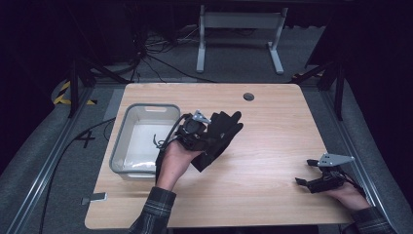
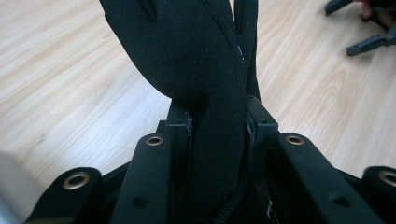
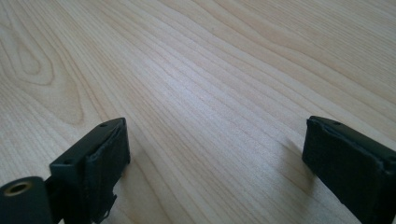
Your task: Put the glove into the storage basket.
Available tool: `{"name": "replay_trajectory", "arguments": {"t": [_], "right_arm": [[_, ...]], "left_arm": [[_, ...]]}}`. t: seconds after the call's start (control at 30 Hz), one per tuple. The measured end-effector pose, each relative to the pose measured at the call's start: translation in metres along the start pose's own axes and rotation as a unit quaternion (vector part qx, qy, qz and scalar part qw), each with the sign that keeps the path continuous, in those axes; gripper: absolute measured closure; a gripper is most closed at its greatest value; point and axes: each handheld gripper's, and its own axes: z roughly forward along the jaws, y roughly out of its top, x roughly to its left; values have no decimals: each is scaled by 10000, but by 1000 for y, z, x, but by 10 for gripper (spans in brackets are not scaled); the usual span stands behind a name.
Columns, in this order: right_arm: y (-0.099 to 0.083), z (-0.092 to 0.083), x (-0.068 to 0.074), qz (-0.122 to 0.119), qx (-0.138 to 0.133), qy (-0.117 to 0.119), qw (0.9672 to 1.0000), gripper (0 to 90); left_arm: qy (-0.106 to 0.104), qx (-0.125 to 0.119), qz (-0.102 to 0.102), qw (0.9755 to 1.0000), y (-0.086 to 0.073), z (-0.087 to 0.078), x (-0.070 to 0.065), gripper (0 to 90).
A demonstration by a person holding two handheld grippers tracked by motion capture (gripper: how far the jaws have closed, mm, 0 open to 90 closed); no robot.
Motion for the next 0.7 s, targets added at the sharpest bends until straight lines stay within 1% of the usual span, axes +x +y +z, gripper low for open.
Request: {"name": "replay_trajectory", "arguments": {"t": [0.13, 0.17, 0.2, 0.3, 0.43, 0.5, 0.53, 0.57, 0.63, 0.67, 0.7], "right_arm": [[0, 0, 0, 2, 6, 4, 10000, 73], [0, 0, 0, -3, 14, 5, 10000, 67], [0, 0, 0, -8, 24, 8, 10000, 61], [0, 1, 0, -23, 24, 2, 10000, 57], [0, 1, 0, -25, 26, 5, 10000, 57], [0, 1, 0, -26, 27, 6, 10000, 57], [0, 1, 0, -20, 26, 4, 10000, 57], [0, 1, 0, -24, 27, 4, 10000, 57], [0, 1, 0, -23, 26, 5, 10000, 57], [0, 1, 0, -26, 26, 4, 10000, 57], [0, 1, 0, -25, 26, 5, 10000, 57]], "left_arm": [[162, -47, -112, 9998, -4, -16, 11, 695], [162, -47, -112, 9998, -4, -16, 11, 695], [259, -89, -179, 9995, -7, -24, 16, 695], [357, -153, -281, 9989, -11, -34, 23, 695], [544, -226, -412, 9974, -19, -48, 34, 695], [609, -251, -494, 9966, -23, -53, 38, 695], [640, -253, -500, 9964, -25, -55, 40, 695], [689, -264, -575, 9956, -28, -58, 43, 695], [705, -268, -596, 9954, -30, -59, 46, 695], [772, -287, -659, 9944, -36, -63, 50, 695], [772, -287, -659, 9944, -36, -63, 50, 695]]}}
